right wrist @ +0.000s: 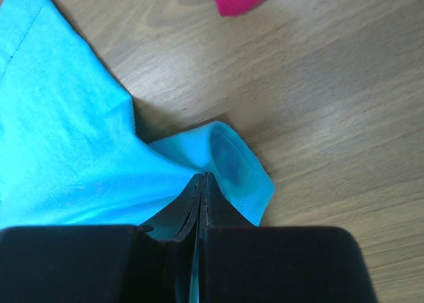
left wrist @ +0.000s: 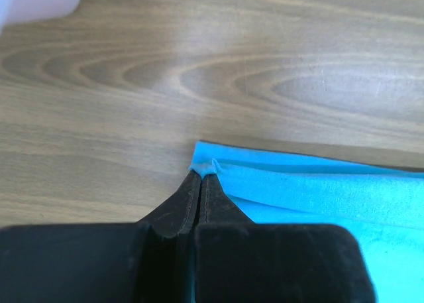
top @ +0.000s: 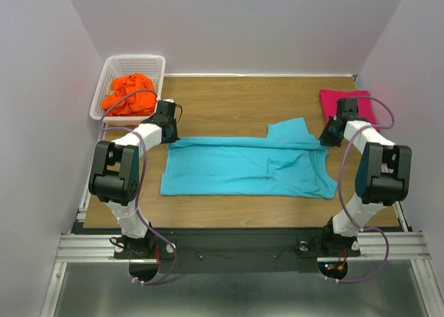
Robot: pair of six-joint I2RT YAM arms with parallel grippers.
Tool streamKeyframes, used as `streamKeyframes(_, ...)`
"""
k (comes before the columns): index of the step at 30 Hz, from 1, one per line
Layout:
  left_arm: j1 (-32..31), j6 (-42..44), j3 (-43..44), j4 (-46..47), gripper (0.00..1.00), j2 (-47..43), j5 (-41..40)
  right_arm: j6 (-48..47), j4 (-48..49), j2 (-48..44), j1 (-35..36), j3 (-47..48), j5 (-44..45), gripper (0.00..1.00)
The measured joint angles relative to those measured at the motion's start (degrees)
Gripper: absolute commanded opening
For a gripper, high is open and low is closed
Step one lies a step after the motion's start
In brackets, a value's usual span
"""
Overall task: Fold and stack the t-shirts
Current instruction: Fold the tshirt
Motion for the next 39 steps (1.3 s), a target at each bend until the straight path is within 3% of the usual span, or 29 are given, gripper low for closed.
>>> streamKeyframes(6,-0.57,-1.31,-3.02,0.70,0.03,-0.96,-0.20,1.70,0.26,-0.17,0.00,-1.75,0.72,0.01)
streamKeyframes(12,-1.38,-2.91,-7.80,2.03,0.16,-4.94,-0.42,2.64,0.35,-2.47,0.00,-3.80,1.03,0.01)
streamKeyframes(17,-1.75,-3.93,-9.70,3.43,0.53,-8.02,-0.96,2.75,0.61,-4.13,0.00,-4.09,1.05,0.09)
streamKeyframes(19,-1.75,-4.15,-10.38,3.65,0.70,-8.98,-1.27,2.75,0.70,-5.05,0.00,-4.81,1.22,0.17)
streamKeyframes(20,-1.79,-3.96,-10.84,3.74,0.74,-9.57,-1.29,2.71,0.76,-5.49,0.00,-5.27,1.25,0.25)
streamKeyframes(24,-2.27,-4.15,-12.90,3.63,0.89,-13.18,-1.49,2.14,0.50,-8.41,-0.04,-6.45,1.18,0.39)
streamKeyframes(32,-5.14,-4.11,-13.18,4.24,0.89,-19.37,-0.74,-1.57,0.46,-11.37,0.07,-4.74,-1.79,0.41)
streamKeyframes(39,-14.05,-3.82,-0.11,4.35,0.89,-9.31,0.96,-4.74,2.84,-0.13,2.43,4.72,-6.49,0.41)
